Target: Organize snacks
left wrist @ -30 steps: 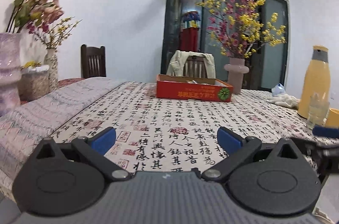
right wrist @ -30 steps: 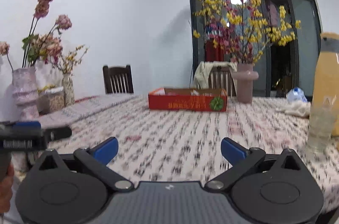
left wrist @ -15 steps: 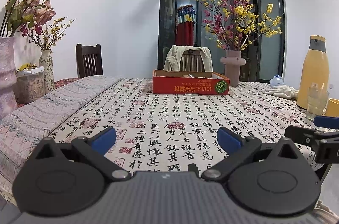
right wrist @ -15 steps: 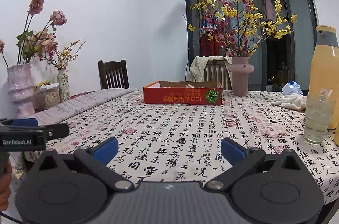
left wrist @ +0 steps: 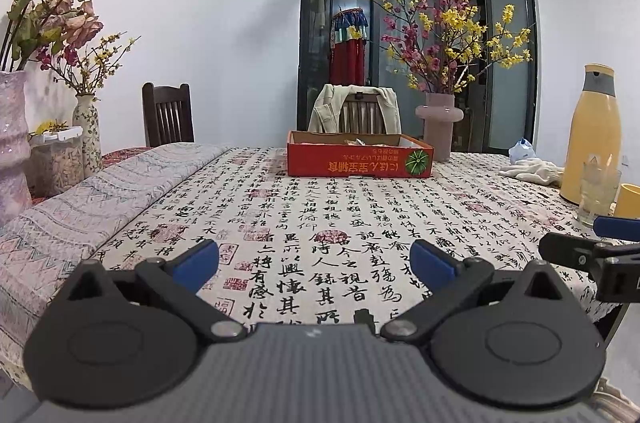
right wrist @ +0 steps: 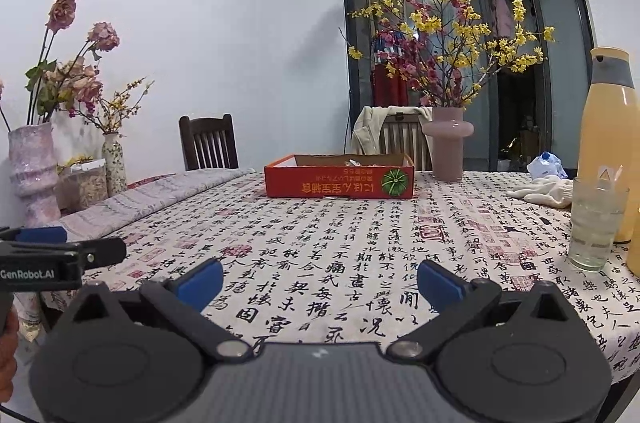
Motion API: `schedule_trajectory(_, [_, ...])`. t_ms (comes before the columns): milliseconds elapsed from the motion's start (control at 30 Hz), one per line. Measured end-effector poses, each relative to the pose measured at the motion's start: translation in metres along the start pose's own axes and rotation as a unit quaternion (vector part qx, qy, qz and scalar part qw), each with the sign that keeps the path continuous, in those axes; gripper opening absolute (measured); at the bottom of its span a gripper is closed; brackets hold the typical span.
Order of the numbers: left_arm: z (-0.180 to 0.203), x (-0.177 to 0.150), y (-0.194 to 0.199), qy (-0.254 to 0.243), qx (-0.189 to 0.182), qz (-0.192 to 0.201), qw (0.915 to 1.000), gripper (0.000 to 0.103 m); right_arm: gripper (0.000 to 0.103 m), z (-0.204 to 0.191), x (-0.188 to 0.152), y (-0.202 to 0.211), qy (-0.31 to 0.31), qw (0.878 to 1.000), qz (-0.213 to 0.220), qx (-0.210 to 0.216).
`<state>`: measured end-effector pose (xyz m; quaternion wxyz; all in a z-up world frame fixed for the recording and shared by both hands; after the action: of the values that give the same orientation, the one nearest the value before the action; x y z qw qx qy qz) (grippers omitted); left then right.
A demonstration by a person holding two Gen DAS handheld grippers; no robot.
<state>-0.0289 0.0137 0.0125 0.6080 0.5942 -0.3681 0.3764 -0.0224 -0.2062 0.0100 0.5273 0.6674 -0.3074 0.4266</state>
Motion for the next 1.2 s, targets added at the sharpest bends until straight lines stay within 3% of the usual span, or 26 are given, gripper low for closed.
schedule_trajectory(1200, [0.0018, -0.003, -0.0003, -0.001, 0.0, -0.002, 1.0, 0.103, 0.103, -0.0012, -0.0002, -0.0001, -0.002, 1.0, 0.001, 0.005])
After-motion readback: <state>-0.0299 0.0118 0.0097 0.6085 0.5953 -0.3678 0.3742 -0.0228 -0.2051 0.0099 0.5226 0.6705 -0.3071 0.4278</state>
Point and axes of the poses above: each gripper's, at about its wrist camera, not at the fingertips, and y roughly against the way its jaws point, z to its right, x to its top, the point moved 1 cm from there along -y, roughly the way its jaws point, and after that the axes turned 11 degrees about -z, right-handed, at the moved point
